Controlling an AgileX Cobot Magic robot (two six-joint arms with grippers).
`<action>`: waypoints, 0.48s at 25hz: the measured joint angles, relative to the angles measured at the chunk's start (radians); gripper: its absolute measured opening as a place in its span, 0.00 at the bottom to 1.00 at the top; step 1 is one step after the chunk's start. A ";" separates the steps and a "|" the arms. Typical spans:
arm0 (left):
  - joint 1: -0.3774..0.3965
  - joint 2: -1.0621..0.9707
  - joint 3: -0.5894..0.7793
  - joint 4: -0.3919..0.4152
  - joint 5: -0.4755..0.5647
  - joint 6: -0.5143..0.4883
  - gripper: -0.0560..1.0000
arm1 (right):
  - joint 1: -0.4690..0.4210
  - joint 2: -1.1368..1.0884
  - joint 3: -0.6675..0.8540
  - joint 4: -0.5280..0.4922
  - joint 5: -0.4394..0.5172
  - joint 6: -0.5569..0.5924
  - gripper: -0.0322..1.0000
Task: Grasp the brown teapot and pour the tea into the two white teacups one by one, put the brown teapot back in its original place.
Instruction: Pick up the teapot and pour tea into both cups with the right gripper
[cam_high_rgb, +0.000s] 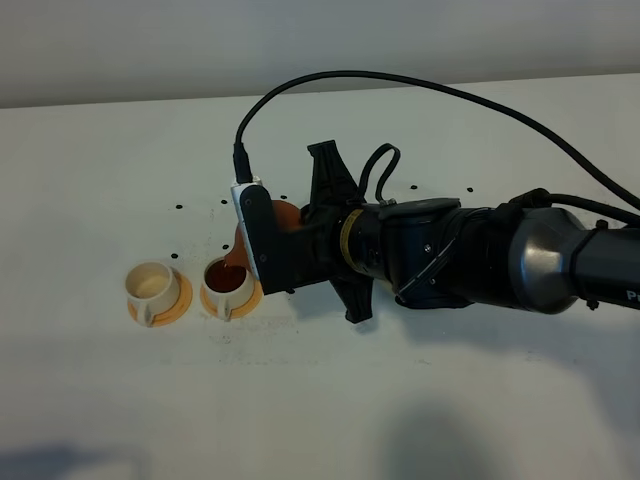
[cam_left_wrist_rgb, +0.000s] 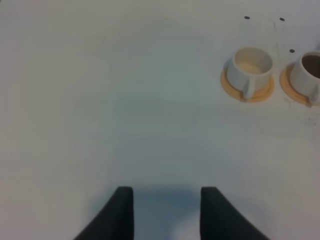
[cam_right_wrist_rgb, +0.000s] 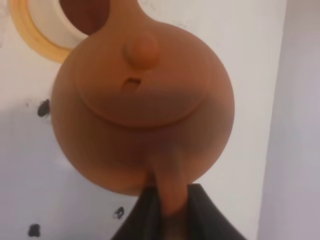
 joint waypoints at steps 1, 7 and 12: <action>0.000 0.000 0.000 0.000 0.000 0.000 0.36 | 0.000 0.000 0.000 0.017 0.000 0.000 0.14; 0.000 0.000 0.000 0.000 0.000 0.000 0.36 | 0.000 0.000 0.000 0.115 0.001 0.000 0.14; 0.000 0.000 0.000 0.000 0.000 0.001 0.36 | 0.000 0.000 -0.017 0.176 0.007 0.000 0.14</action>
